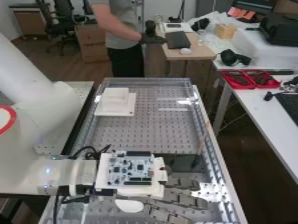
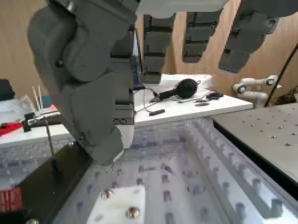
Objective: Grab the paper clip and place it in the clear container
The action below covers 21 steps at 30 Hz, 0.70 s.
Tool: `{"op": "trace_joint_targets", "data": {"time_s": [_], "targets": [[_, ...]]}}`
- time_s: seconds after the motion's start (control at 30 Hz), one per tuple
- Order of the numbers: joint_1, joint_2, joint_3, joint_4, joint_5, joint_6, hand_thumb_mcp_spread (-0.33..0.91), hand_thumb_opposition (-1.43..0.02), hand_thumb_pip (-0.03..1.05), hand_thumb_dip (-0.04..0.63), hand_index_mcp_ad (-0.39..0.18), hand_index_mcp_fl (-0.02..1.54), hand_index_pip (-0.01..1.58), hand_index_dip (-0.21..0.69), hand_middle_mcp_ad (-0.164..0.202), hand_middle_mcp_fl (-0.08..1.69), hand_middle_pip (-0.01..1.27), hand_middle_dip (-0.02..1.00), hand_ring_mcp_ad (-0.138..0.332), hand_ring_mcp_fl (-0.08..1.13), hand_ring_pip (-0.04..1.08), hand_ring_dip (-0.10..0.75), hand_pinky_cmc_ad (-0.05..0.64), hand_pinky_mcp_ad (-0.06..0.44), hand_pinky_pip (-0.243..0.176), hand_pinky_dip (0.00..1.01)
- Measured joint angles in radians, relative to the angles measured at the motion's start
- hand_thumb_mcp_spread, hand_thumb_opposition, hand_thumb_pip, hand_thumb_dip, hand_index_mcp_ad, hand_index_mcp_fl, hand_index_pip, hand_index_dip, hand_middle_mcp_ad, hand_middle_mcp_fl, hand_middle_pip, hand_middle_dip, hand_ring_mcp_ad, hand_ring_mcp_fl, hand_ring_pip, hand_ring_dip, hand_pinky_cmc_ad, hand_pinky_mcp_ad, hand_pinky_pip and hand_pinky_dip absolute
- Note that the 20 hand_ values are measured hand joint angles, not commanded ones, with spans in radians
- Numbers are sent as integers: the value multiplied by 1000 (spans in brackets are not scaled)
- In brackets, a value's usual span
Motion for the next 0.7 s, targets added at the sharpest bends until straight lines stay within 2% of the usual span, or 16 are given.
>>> {"op": "trace_joint_targets", "data": {"time_s": [0.1, 0.37, 0.57, 0.7], "targets": [[3, 24, -17, 28, 0, 20, 520, -969, 531, 222, -188, 766, 1246, 17, -30, 258, 127, 222, 115, 37, 91, 99, 316, 269, -10, 182], [32, 138, -108, 119, -1, 89, 517, -972, 531, 222, -185, 799, 1215, 17, -30, 278, 127, 225, 113, 30, 96, 103, 316, 272, -7, 178], [103, 250, -207, 165, 8, 115, 517, -988, 531, 222, -185, 817, 1199, 17, -28, 279, 126, 229, 113, 30, 96, 103, 316, 271, 0, 183], [176, 319, -269, 181, 30, 123, 517, -988, 531, 222, -185, 815, 1187, 17, -28, 283, 126, 229, 113, 30, 96, 103, 318, 271, 0, 183]]}}
